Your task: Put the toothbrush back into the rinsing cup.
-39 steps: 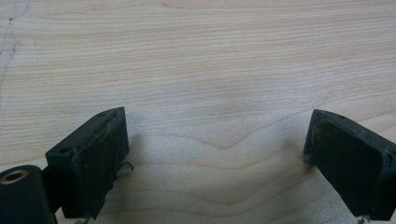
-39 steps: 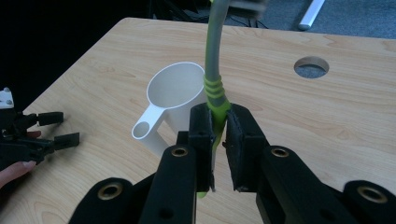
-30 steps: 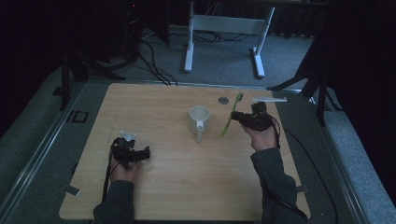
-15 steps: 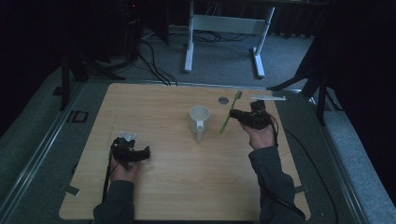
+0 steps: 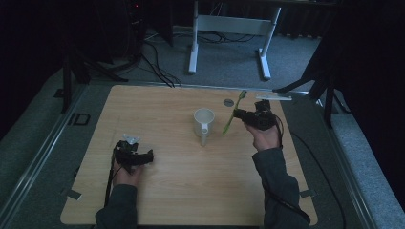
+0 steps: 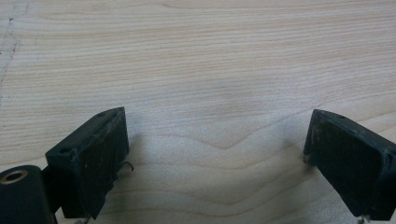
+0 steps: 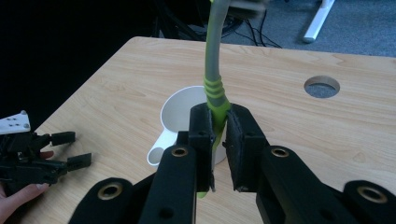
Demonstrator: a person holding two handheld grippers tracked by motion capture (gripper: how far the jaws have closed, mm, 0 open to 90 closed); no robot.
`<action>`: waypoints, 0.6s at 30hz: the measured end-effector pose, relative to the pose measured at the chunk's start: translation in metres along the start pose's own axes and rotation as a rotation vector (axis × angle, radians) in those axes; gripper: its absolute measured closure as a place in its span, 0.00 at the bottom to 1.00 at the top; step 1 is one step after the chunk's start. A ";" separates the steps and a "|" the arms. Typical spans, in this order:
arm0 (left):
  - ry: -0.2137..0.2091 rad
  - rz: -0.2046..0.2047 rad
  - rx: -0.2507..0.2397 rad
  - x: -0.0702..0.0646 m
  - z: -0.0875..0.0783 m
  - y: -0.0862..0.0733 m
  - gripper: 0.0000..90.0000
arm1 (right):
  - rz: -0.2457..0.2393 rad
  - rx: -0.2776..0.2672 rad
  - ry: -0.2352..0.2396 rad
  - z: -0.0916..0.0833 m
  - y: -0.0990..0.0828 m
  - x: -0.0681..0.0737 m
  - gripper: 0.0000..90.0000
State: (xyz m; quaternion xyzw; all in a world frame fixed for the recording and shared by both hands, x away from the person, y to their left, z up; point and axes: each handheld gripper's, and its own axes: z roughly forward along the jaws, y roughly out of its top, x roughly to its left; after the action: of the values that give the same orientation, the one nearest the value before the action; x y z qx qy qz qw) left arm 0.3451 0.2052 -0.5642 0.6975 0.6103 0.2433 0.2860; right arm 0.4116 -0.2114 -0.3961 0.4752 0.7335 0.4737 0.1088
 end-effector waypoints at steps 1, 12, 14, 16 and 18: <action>-0.001 0.000 0.000 0.000 0.000 0.000 0.08 | -0.001 -0.001 0.001 0.000 0.000 0.000 0.90; 0.000 0.000 -0.001 0.000 0.000 0.000 0.08 | -0.007 -0.011 0.007 0.001 0.006 0.005 0.90; -0.001 0.000 0.000 0.000 0.000 0.000 0.08 | -0.009 -0.013 0.009 0.002 0.006 0.006 0.90; -0.001 0.001 0.000 0.000 0.000 0.000 0.08 | -0.010 -0.015 0.010 0.002 0.007 0.007 0.90; 0.000 0.001 0.000 0.000 0.000 0.000 0.08 | -0.011 -0.016 0.012 0.003 0.007 0.008 0.90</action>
State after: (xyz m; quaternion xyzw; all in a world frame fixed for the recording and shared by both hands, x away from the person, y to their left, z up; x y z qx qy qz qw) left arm 0.3451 0.2052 -0.5642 0.6976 0.6101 0.2434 0.2861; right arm 0.4133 -0.2027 -0.3892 0.4677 0.7328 0.4817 0.1108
